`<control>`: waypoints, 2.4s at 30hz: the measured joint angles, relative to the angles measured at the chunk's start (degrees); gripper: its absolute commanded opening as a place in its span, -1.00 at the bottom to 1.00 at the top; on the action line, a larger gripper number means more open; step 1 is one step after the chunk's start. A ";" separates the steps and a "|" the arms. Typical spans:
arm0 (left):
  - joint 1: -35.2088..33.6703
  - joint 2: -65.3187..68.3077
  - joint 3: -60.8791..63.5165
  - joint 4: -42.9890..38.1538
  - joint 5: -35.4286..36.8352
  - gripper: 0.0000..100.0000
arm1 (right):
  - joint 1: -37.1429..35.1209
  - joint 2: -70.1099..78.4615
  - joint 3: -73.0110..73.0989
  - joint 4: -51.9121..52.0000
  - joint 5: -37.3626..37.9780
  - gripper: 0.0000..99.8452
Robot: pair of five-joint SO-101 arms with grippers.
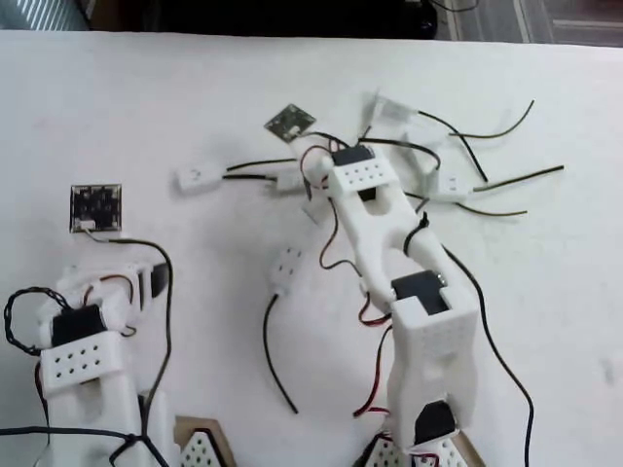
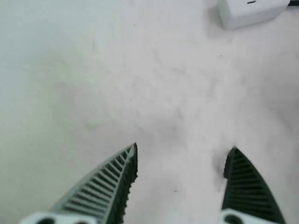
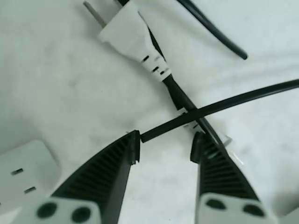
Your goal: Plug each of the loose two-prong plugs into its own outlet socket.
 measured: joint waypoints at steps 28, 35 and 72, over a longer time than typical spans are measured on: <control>0.00 0.00 0.00 0.00 0.00 -0.41 | 1.41 5.01 -2.20 -9.14 -5.01 -0.95; 0.00 0.00 0.00 0.00 0.00 -0.41 | 2.73 1.85 -2.29 -3.69 -5.01 -0.97; 0.00 0.00 0.09 0.00 0.00 -0.41 | 21.54 -28.48 0.79 38.59 1.76 -0.75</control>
